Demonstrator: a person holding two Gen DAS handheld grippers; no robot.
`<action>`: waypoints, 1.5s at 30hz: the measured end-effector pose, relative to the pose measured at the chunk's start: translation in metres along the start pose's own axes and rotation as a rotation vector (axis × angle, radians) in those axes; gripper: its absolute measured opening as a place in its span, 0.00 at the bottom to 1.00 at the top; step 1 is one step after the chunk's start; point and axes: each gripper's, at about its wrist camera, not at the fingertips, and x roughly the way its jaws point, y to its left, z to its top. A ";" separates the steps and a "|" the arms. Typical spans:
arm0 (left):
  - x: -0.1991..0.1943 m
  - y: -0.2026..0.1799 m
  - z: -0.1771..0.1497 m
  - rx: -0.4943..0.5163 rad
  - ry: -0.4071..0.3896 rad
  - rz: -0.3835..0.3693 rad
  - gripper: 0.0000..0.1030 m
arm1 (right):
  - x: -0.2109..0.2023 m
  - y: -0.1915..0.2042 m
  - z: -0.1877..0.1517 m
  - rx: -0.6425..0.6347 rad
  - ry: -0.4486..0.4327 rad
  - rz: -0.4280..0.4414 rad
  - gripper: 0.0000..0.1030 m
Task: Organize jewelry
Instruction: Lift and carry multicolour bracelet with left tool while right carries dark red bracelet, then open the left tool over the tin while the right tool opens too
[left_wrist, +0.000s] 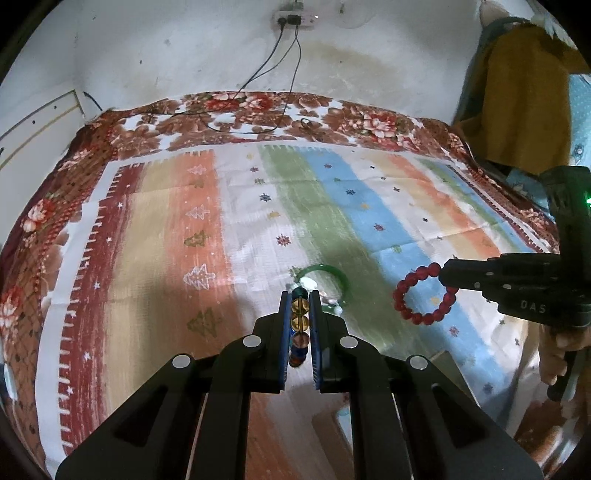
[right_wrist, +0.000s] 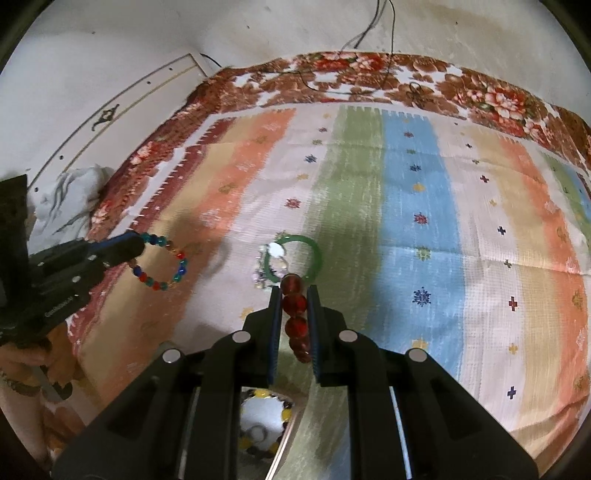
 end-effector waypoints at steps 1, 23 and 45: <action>-0.003 -0.002 -0.002 -0.001 0.001 -0.005 0.09 | -0.003 0.002 -0.001 -0.004 -0.005 0.002 0.14; -0.034 -0.037 -0.038 0.045 -0.001 -0.078 0.09 | -0.046 0.033 -0.034 -0.091 -0.056 0.082 0.14; -0.034 -0.060 -0.063 0.087 0.060 -0.119 0.25 | -0.049 0.041 -0.057 -0.085 -0.050 0.071 0.54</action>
